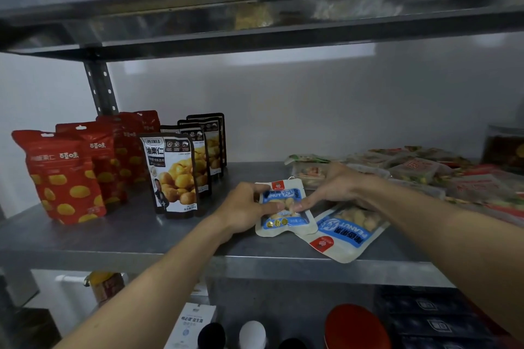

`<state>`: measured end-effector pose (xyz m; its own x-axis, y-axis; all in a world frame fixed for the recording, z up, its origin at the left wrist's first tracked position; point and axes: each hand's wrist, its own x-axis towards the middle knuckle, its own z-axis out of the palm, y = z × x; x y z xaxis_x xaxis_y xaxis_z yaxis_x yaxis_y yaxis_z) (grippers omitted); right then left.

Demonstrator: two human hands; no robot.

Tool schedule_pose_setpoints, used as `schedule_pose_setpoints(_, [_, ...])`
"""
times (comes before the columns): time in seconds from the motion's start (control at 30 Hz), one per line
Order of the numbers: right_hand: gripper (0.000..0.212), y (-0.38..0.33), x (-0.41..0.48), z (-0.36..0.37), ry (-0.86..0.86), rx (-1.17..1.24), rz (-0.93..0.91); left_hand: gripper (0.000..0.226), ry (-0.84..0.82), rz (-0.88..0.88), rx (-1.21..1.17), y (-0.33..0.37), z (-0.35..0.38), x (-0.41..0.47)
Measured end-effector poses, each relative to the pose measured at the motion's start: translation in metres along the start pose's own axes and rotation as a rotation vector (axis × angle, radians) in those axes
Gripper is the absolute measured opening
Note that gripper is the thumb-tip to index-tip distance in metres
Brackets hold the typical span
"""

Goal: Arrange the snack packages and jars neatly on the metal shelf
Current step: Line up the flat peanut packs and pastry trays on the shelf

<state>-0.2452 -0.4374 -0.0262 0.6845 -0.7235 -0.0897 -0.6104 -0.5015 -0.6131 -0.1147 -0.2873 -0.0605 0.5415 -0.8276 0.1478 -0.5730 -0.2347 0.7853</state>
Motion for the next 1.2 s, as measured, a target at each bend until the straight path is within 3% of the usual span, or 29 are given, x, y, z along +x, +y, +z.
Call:
schedule_pose_setpoints(0.27, [0.113,0.005,-0.003,0.0,0.024,-0.013,-0.08,0.066,0.01,0.0,0.099,-0.001,-0.003,0.004])
schedule_pose_setpoints(0.43, [0.105,0.002,-0.023,-0.011,0.101,-0.178,-0.265,0.06,0.163,0.117,0.287,0.007,-0.004,0.003])
schedule_pose_setpoints(0.53, [0.112,0.005,-0.046,-0.017,0.198,-0.321,-0.43,0.042,0.054,0.22,0.361,0.024,0.003,-0.005])
schedule_pose_setpoints(0.63, [0.091,0.02,-0.072,-0.018,0.366,-0.449,-0.494,0.038,-0.089,0.26,0.429,0.04,0.016,-0.01])
schedule_pose_setpoints(0.73, [0.062,0.034,-0.101,-0.011,0.438,-0.453,-0.38,0.049,-0.178,0.248,0.554,0.049,0.027,-0.01])
schedule_pose_setpoints(0.87, [0.062,0.044,-0.117,0.002,0.481,-0.604,-0.191,0.054,-0.211,0.231,0.631,0.056,0.038,-0.008])
schedule_pose_setpoints(0.97, [0.068,0.05,-0.12,0.007,0.499,-0.511,-0.118,0.05,-0.201,0.247,0.601,0.056,0.041,-0.006])
schedule_pose_setpoints(1.1, [0.065,0.056,-0.115,0.009,0.568,-0.169,-0.125,0.038,-0.113,0.308,0.537,0.057,0.046,-0.005])
schedule_pose_setpoints(1.2, [0.055,0.058,-0.109,0.006,0.66,0.013,-0.175,0.028,-0.025,0.355,0.292,0.061,0.047,-0.008])
